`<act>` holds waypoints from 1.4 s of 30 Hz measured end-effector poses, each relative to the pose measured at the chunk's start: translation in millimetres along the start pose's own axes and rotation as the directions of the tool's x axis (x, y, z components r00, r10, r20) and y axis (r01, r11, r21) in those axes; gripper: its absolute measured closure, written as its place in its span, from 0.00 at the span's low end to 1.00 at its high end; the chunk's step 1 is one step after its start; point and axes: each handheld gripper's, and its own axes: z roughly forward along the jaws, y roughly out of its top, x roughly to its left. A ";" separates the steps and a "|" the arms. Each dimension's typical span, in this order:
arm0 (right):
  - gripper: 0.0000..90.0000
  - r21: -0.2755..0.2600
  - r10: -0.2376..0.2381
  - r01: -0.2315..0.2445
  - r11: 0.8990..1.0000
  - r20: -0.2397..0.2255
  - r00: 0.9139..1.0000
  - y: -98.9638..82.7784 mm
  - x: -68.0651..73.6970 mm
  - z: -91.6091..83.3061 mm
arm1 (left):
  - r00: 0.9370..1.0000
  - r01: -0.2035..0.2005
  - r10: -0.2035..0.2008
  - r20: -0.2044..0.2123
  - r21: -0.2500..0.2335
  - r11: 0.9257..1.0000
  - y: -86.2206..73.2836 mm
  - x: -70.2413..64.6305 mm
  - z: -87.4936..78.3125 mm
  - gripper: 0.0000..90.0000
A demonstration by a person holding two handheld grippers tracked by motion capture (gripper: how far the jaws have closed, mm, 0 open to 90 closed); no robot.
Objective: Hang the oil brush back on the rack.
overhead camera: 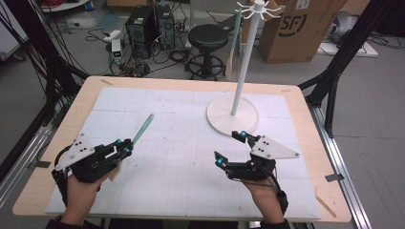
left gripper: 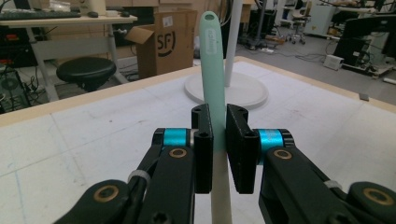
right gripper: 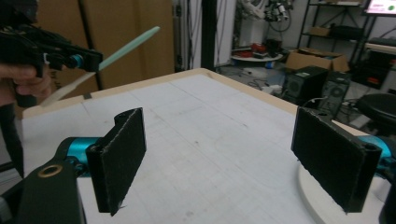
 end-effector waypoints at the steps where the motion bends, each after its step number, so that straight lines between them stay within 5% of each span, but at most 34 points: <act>1: 0.19 0.003 0.003 -0.003 1.000 -0.030 1.000 3.5 2.4 8.6 | 1.000 -0.007 0.007 0.010 -0.004 1.000 0.7 -3.9 2.6 0.91; 11: 0.19 -0.001 0.008 -0.009 1.000 -0.107 0.994 18.3 9.5 37.7 | 0.997 -0.043 0.044 0.067 -0.007 0.999 6.1 -22.0 16.1 0.91; 19: 0.20 0.000 0.080 -0.081 0.997 -0.184 0.980 23.7 10.8 57.1 | 0.990 -0.069 0.072 0.118 -0.027 0.997 8.3 -38.7 26.9 0.91; 26: 0.29 0.009 0.082 -0.083 0.997 -0.248 0.965 27.1 16.9 66.1 | 0.986 -0.080 0.084 0.143 -0.032 0.996 7.3 -48.0 32.1 0.91; 30: 0.37 0.015 0.122 -0.122 0.992 -0.272 0.955 28.1 17.7 71.8 | 0.984 -0.083 0.088 0.156 -0.034 0.996 6.9 -51.7 34.5 0.91; 42: 0.50 0.018 0.173 -0.176 0.984 -0.307 0.936 30.9 19.0 80.1 | 0.980 -0.091 0.096 0.172 -0.038 0.995 5.9 -55.9 37.0 0.91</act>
